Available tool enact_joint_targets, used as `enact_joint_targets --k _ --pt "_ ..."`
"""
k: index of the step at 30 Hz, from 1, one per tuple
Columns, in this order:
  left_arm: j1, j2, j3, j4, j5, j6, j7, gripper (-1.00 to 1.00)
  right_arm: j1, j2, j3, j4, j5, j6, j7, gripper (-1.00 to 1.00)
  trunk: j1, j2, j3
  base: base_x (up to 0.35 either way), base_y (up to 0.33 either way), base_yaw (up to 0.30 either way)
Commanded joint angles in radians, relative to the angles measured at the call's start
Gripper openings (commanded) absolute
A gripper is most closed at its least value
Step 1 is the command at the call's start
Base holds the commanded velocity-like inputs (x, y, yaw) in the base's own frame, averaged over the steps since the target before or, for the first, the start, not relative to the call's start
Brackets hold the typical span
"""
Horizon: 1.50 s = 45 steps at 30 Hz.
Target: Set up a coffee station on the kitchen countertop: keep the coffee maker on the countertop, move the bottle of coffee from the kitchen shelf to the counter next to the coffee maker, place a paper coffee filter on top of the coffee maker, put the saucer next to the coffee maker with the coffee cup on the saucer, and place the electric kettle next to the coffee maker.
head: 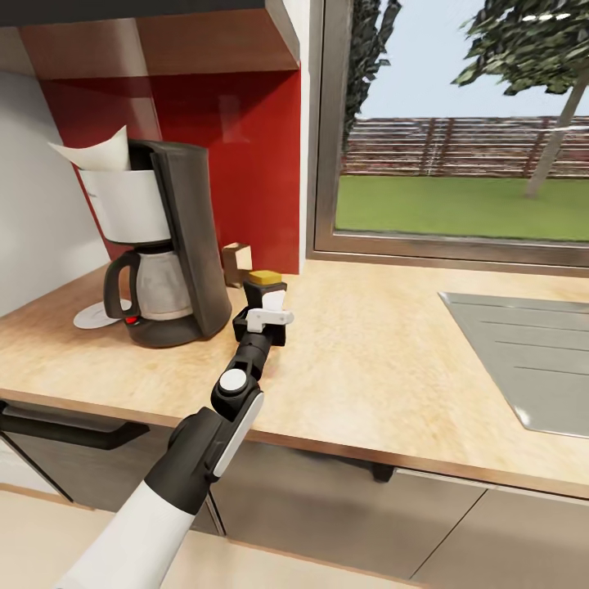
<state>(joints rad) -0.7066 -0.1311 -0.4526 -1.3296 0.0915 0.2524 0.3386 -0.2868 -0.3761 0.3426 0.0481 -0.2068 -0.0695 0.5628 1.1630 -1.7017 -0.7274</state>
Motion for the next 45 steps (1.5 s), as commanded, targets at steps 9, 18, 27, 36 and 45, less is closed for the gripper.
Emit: enact_joint_targets --k 9,18,27,36,45 --pt "-0.001 0.001 -0.001 0.001 0.017 0.005 0.008 -1.0 -0.002 0.0 0.009 0.005 -0.01 -0.007 0.005 1.0 0.0 0.0 -0.008 0.0 0.0 0.0" --pt "-0.001 0.001 -0.001 0.001 0.017 0.005 0.008 -1.0 -0.002 0.0 0.009 0.005 -0.01 -0.007 0.005 1.0 0.0 0.0 -0.01 0.0 0.0 0.0" --pt "-0.001 0.001 -0.001 -0.007 0.017 0.005 0.008 1.0 -0.002 0.0 0.009 0.004 -0.01 -0.007 0.005 1.0 0.0 0.0 -0.01 0.0 0.0 0.0" --pt "-0.001 0.001 -0.001 -0.012 0.017 0.004 0.008 1.0 -0.002 0.0 0.009 0.004 -0.009 -0.007 0.004 1.0 0.0 0.0 -0.01 0.0 0.0 0.0" --pt "-0.001 0.002 -0.001 -0.013 0.017 0.005 0.008 1.0 -0.002 0.0 0.009 0.005 -0.01 -0.008 0.005 1.0 0.0 0.0 -0.01 0.0 0.0 0.0"
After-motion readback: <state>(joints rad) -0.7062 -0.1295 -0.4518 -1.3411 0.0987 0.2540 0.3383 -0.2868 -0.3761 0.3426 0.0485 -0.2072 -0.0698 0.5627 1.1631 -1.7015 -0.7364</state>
